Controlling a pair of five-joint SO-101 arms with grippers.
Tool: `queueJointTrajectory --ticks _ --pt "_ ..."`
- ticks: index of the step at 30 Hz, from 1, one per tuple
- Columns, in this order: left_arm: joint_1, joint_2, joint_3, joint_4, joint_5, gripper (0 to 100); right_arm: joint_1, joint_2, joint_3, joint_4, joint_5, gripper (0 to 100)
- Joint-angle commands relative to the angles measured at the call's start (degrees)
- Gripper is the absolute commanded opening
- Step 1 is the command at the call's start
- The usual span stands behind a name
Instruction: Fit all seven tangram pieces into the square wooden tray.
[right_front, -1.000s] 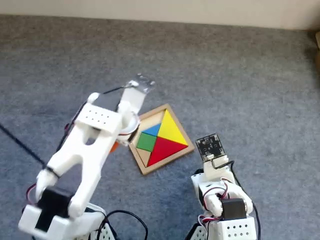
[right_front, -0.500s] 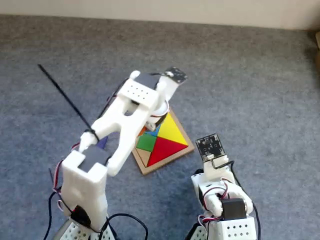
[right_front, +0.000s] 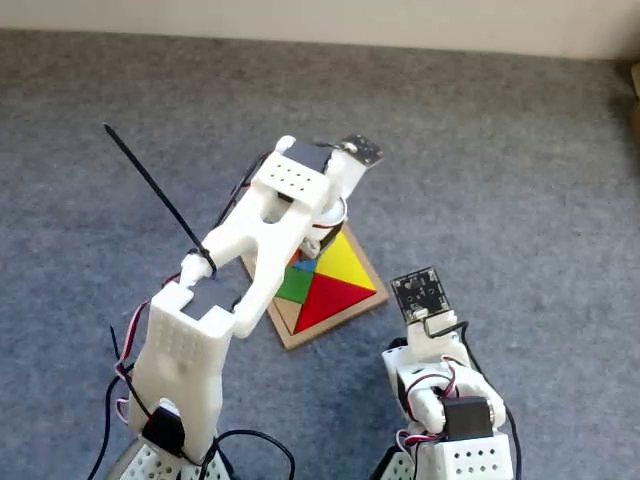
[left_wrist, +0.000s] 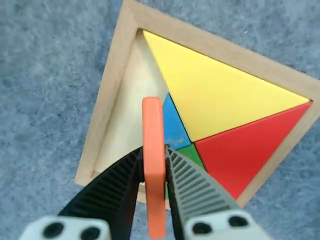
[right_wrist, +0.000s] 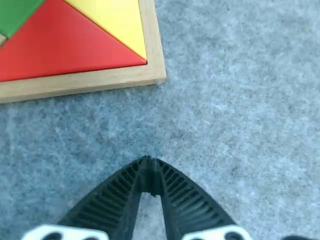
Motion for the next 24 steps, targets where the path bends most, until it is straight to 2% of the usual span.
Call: queueJointTrajectory --ticks 1,20,24 --pt "0.92 -0.84 -2.77 0.44 -0.53 1 0.4 0.57 7.96 0.4 -0.09 0.5" --pt "1.89 -0.48 -2.51 0.09 -0.79 1 0.4 0.57 7.96 0.4 -0.09 0.5" --pt "1.63 -0.48 -2.68 0.0 -6.59 1 0.4 0.57 7.96 0.4 -0.09 0.5"
